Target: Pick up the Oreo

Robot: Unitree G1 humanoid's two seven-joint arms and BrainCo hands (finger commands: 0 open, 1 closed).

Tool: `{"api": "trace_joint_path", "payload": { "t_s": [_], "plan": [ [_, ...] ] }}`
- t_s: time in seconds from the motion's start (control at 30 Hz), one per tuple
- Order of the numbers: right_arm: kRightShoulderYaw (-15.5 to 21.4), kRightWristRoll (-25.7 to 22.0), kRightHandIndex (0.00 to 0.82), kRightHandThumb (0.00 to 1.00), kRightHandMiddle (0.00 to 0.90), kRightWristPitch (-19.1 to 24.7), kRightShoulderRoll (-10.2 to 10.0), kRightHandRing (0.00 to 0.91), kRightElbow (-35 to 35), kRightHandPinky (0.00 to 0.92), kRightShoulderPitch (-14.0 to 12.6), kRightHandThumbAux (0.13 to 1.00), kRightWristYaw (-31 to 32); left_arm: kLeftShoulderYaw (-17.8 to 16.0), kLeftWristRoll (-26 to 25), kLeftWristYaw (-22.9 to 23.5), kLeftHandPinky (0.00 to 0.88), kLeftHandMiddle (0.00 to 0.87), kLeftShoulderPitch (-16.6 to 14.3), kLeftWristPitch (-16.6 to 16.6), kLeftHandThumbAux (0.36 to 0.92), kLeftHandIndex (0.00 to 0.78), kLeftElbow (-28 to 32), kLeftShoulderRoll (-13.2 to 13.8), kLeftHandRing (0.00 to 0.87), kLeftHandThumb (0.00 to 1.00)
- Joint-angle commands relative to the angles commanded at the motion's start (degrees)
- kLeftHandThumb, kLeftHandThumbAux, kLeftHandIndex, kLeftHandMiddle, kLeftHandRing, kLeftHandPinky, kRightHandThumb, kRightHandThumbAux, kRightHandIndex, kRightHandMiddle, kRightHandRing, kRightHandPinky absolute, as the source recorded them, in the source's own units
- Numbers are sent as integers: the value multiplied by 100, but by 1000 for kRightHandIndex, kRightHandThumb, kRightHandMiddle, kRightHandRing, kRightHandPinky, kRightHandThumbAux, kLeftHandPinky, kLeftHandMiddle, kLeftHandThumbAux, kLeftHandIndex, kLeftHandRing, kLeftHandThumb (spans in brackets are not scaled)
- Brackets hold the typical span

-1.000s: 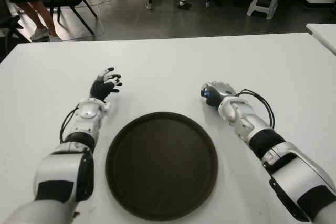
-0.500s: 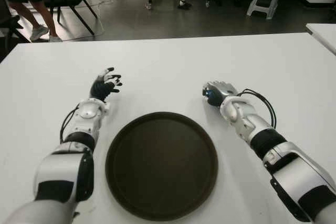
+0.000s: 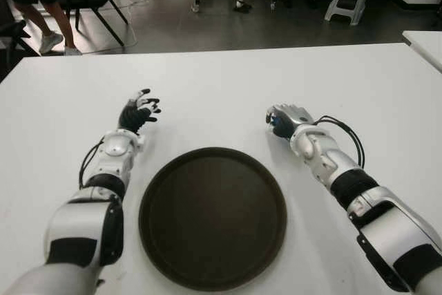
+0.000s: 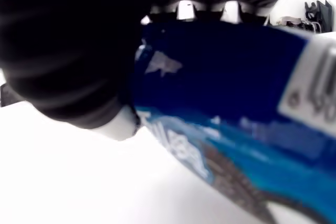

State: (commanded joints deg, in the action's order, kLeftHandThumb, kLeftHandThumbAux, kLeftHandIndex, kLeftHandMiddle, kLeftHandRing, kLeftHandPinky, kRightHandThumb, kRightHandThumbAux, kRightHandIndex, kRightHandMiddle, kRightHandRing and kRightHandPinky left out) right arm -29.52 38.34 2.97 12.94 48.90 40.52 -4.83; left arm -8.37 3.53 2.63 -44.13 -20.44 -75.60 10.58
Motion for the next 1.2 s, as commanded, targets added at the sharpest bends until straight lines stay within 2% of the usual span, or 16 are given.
{"api": "trace_joint_path", "payload": {
  "t_s": [0.3, 0.8, 1.2],
  "plan": [
    [86, 49, 422, 689, 565, -58, 64, 561, -418, 536, -149, 735, -181, -8, -4, -17, 388, 271, 0, -6, 618, 122, 1, -11, 327, 412],
    [106, 104, 423, 688, 625, -24, 161, 622, -874, 601, -295, 735, -130, -28, -18, 43, 404, 279, -3, -7, 612, 146, -6, -19, 340, 429],
    [121, 124, 424, 689, 650, 37, 219, 645, -1155, 627, -368, 734, -114, -74, -37, -2, 397, 271, -11, 17, 621, 135, -9, -49, 332, 433]
  ]
}}
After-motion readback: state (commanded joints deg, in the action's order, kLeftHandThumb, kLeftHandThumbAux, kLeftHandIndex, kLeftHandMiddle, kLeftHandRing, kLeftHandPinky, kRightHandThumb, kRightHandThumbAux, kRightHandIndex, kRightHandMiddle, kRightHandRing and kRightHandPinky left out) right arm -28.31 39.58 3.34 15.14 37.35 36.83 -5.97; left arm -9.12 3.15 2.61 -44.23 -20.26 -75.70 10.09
